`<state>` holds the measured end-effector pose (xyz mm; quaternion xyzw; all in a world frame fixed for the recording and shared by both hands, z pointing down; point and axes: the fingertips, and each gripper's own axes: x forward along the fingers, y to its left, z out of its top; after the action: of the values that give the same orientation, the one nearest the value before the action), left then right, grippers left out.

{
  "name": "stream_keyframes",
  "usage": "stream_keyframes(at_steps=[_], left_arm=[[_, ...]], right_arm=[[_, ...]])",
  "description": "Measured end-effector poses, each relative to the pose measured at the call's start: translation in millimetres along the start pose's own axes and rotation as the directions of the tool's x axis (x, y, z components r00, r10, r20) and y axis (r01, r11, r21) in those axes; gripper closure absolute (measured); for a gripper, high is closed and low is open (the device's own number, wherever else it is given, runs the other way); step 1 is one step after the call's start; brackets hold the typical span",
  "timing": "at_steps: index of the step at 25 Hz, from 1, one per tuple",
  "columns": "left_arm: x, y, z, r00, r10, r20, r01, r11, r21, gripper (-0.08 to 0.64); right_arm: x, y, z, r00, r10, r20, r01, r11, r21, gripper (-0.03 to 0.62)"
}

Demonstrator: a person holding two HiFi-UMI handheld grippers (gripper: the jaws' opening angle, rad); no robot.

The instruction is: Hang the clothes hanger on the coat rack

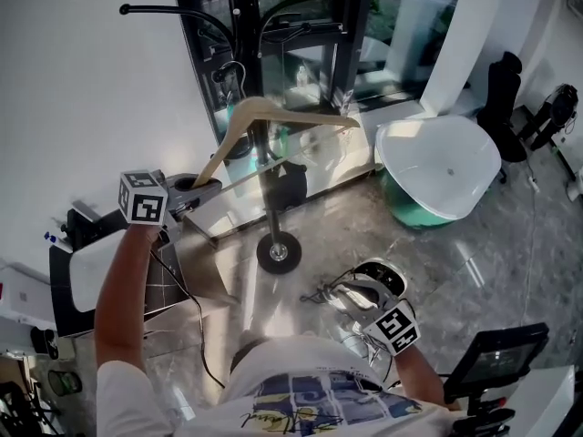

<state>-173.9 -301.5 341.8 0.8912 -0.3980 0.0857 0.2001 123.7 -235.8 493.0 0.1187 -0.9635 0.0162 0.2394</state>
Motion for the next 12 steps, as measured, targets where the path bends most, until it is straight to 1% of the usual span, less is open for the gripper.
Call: stream_keyframes(at_steps=[3, 6, 12], left_arm=[[4.4, 6.3, 0.7, 1.000, 0.021, 0.007, -0.021, 1.000, 0.020, 0.560], [8.9, 16.3, 0.5, 0.998, 0.062, 0.013, -0.062, 0.997, 0.050, 0.560], [10.3, 32.5, -1.9, 0.989, 0.146, 0.024, -0.147, 0.983, 0.108, 0.550]], right_arm=[[-2.7, -5.4, -2.1, 1.000, 0.011, -0.001, -0.011, 1.000, 0.001, 0.523], [-1.6, -7.8, -3.4, 1.000, 0.029, 0.000, -0.029, 1.000, 0.005, 0.523], [2.9, -10.7, -9.9, 0.999, 0.040, 0.009, -0.040, 0.999, 0.002, 0.523]])
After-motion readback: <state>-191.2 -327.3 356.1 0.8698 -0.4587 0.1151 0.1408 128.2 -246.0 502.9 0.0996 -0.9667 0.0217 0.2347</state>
